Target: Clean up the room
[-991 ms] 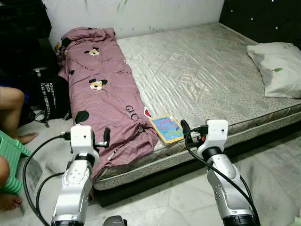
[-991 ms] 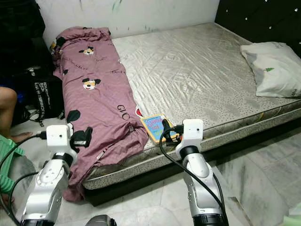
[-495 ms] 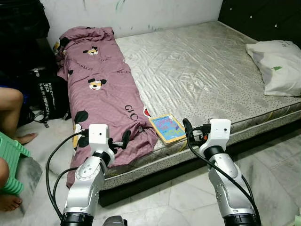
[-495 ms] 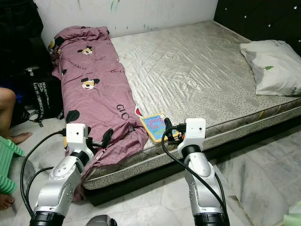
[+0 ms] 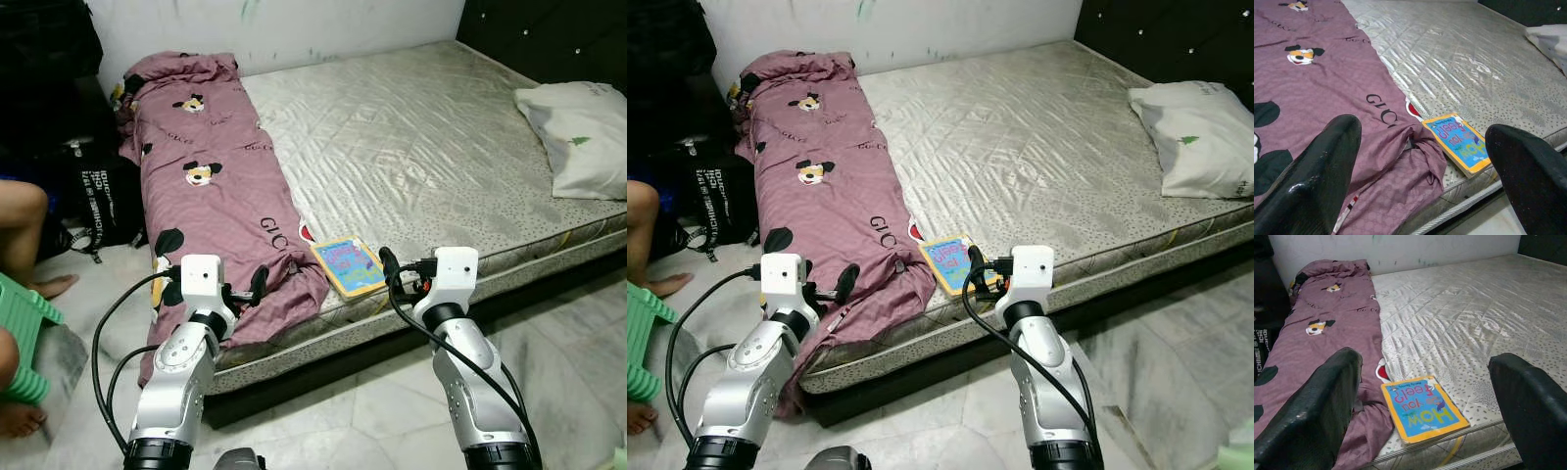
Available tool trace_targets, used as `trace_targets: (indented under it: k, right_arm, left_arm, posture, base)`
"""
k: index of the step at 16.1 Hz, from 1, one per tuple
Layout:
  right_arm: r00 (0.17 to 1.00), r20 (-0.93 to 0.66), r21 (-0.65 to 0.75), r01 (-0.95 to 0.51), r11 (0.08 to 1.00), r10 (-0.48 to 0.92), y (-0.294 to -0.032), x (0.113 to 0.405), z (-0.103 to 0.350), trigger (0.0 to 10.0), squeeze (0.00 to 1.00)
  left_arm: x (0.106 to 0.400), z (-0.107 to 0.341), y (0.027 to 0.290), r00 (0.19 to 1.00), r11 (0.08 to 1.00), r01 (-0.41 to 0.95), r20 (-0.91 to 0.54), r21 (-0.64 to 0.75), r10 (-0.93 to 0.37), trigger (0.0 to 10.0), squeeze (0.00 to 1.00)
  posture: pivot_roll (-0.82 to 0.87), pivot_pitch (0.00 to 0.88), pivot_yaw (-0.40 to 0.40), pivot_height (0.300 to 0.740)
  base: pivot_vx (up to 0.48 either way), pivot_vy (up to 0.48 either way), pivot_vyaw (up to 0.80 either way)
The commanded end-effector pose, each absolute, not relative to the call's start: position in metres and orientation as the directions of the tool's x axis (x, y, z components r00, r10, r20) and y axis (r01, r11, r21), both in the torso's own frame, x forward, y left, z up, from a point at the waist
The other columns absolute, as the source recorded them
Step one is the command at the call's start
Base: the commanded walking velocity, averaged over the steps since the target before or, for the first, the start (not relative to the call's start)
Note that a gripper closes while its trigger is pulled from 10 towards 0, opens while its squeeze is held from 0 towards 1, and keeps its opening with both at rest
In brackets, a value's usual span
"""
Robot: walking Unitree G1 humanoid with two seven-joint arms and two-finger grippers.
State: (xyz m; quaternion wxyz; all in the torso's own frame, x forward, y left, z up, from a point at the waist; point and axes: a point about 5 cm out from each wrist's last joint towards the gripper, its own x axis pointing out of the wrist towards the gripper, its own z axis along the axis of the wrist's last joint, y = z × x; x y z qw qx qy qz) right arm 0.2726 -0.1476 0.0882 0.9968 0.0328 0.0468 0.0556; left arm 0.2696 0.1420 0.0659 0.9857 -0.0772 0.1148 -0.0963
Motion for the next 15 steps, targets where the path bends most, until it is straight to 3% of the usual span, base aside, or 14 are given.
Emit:
trace_targets:
  k: [1,9,15]
  right_arm:
    - [0.989,-0.093,0.072,-0.108,0.992,0.114,-0.1476,0.2745,0.0885,10.0,0.00]
    - [0.987,-0.088,0.058,-0.128,0.990,0.132,-0.1454,0.2740,0.0888,10.0,0.00]
    - [0.986,-0.089,0.045,-0.136,0.990,0.139,-0.1437,0.2732,0.0881,10.0,0.00]
  left_arm:
    - [0.2713,0.0668,0.1458,0.959,0.975,0.158,-0.211,-0.157,-0.189,10.0,0.00]
    - [0.2707,0.0671,0.1467,0.962,0.976,0.150,-0.206,-0.156,-0.181,10.0,0.00]
    - [0.2700,0.0673,0.1464,0.963,0.976,0.152,-0.199,-0.158,-0.183,10.0,0.00]
  posture:
    - [0.00,0.000,0.022,0.740]
    - [0.01,0.000,0.022,0.740]
    - [0.01,0.000,0.020,0.740]
  base:
    - [0.000,0.000,-0.80]
    - [0.000,0.000,-0.10]
    - [0.000,0.000,0.63]
